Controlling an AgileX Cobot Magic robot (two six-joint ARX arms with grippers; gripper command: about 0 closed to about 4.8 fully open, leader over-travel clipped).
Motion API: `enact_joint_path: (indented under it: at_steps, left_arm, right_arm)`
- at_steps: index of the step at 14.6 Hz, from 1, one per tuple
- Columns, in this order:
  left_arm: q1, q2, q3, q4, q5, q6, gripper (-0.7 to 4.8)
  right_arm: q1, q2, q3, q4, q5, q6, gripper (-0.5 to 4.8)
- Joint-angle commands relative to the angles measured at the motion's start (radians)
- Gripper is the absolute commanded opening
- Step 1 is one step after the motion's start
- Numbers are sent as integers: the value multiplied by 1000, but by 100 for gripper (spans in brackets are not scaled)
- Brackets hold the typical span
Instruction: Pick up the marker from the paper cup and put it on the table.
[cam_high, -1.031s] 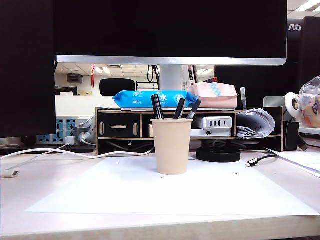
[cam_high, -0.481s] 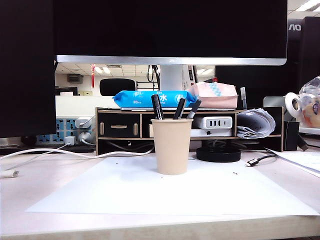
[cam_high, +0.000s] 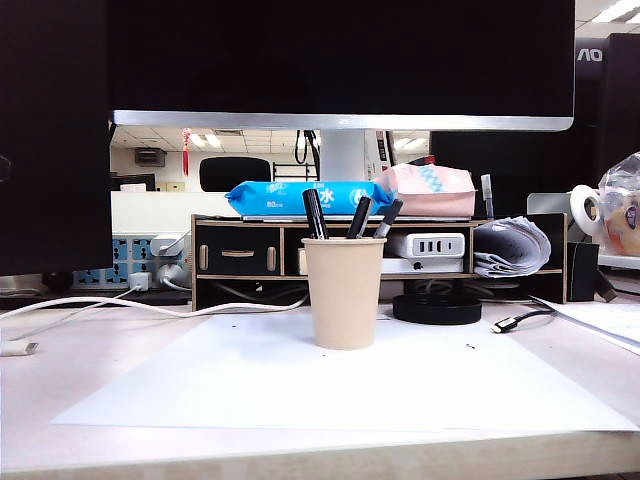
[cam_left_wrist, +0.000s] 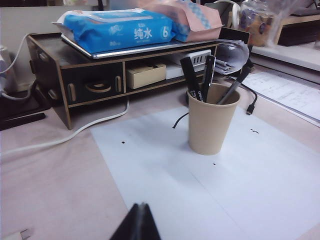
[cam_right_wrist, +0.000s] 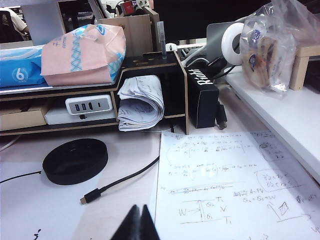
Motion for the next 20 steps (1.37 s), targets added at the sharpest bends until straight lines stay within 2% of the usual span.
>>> enact_joint_path:
  at_steps: [1,18,19,20]
  left_arm:
    - [0,0,1,18,0,1,-4]
    - [0,0,1,18,0,1,-4]
    - [0,0,1,18,0,1,-4]
    - [0,0,1,18,0,1,-4]
  right_arm:
    - [0,0,-2,18,5,4,-5]
    - [0,0,-2,21,5,4,-5]
    - [1,0,-2,34,-96,106,-5]
    - [2,0,-2,58,-296,169,-6]
